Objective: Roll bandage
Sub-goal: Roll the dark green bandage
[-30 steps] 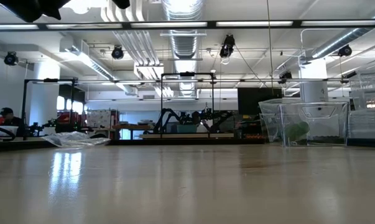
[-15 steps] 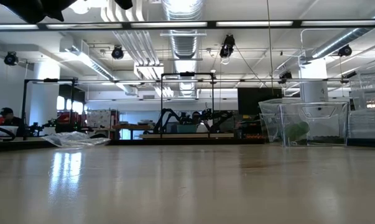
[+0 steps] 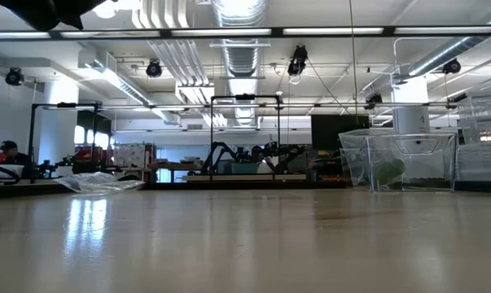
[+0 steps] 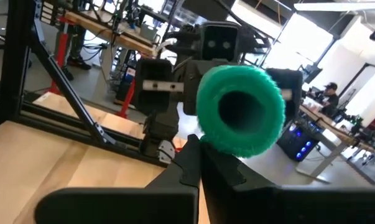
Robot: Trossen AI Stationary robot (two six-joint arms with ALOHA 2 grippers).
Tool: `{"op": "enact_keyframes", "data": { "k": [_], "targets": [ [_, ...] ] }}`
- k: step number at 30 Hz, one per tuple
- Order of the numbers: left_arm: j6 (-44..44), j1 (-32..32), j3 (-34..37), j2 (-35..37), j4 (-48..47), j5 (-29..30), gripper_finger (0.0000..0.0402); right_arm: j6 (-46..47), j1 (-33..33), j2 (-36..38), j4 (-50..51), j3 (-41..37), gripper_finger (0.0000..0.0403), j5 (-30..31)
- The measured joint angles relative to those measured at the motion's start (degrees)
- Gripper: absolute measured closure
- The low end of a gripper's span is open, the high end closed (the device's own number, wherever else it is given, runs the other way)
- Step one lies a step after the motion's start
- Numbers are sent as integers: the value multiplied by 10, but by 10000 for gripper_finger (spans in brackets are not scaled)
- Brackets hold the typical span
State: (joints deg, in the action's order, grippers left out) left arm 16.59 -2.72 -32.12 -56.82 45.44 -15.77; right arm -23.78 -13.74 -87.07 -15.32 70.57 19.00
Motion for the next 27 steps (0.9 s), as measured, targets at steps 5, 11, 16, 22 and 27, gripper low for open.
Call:
{"op": "enact_keyframes", "data": {
  "k": [5, 11, 16, 22, 27],
  "targets": [
    [185, 0, 0, 0, -5, 0, 393, 47, 2, 0, 1, 0, 403, 0],
    [371, 0, 0, 1, -30, 1, 393, 95, 2, 0, 4, 1, 403, 3],
    [437, 0, 0, 1, -33, 2, 393, 125, 2, 0, 5, 9, 403, 3],
    [431, 0, 0, 2, -35, 3, 393, 136, 2, 0, 27, 17, 386, 5],
    [408, 0, 0, 2, -36, 4, 393, 153, 2, 0, 44, 19, 351, 4]
  ]
}}
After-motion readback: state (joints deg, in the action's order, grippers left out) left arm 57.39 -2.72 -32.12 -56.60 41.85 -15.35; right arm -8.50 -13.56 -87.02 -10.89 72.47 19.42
